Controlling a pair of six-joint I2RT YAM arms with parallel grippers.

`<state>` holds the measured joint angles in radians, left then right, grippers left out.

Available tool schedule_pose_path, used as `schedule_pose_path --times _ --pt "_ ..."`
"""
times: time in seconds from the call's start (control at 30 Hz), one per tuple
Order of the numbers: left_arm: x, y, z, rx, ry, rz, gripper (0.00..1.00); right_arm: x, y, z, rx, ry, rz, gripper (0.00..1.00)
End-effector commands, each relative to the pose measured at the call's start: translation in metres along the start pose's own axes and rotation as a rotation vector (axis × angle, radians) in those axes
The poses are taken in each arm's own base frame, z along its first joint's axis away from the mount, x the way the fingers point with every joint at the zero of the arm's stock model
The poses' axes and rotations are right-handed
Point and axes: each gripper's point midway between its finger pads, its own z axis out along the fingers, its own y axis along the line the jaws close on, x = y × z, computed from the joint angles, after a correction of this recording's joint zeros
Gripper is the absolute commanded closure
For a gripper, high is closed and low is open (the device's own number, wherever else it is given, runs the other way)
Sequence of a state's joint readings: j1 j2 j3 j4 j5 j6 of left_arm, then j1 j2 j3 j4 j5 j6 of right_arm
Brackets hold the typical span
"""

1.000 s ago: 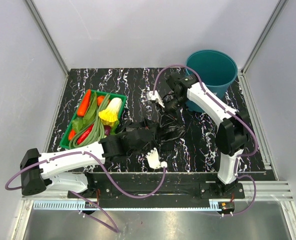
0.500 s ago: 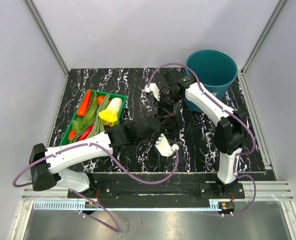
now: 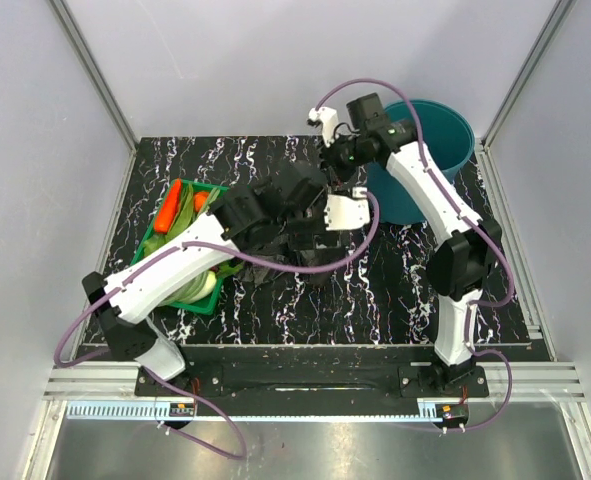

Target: Put the trash bags into the trash bin

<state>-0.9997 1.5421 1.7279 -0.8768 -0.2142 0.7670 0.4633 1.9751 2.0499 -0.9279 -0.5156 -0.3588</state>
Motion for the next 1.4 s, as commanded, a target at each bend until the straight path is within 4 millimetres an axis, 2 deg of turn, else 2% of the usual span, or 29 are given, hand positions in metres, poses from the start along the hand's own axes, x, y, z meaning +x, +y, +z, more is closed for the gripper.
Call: schedule_pose_path --times 0.0,0.17,0.23,0.33,0.4,0.6,0.73,0.93,1.07,1.37 --pt "0.003 -0.011 -0.017 0.140 0.002 -0.277 0.01 -0.007 0.015 -0.014 -0.131 0.001 0.089 1.00" --pt "0.014 0.017 -0.022 0.107 -0.089 -0.248 0.01 -0.004 0.028 -0.025 -0.179 0.036 0.071 1.00" --pt "0.013 0.023 -0.025 0.107 -0.162 -0.191 0.01 -0.005 0.031 -0.029 -0.183 0.038 0.072 1.00" --pt "0.011 0.018 -0.028 0.167 -0.223 -0.045 0.02 -0.007 0.038 -0.034 -0.209 0.032 0.083 1.00" --pt "0.005 0.008 -0.027 0.249 -0.280 -0.002 0.06 -0.006 0.041 -0.034 -0.228 0.035 0.093 1.00" --pt "-0.001 0.000 -0.017 0.309 -0.332 0.099 0.10 -0.002 0.050 -0.034 -0.269 0.042 0.108 1.00" --pt "0.002 0.001 -0.005 0.313 -0.316 0.142 0.14 -0.003 0.053 -0.036 -0.281 0.040 0.117 1.00" --pt "0.007 0.000 0.013 0.317 -0.292 0.172 0.33 0.002 0.057 -0.037 -0.303 0.056 0.134 1.00" --pt "0.012 0.005 0.025 0.292 -0.266 0.194 0.38 0.002 0.061 -0.039 -0.318 0.057 0.136 1.00" --pt "0.019 0.004 0.050 0.285 -0.231 0.212 0.40 0.000 0.063 -0.042 -0.348 0.058 0.164 1.00"
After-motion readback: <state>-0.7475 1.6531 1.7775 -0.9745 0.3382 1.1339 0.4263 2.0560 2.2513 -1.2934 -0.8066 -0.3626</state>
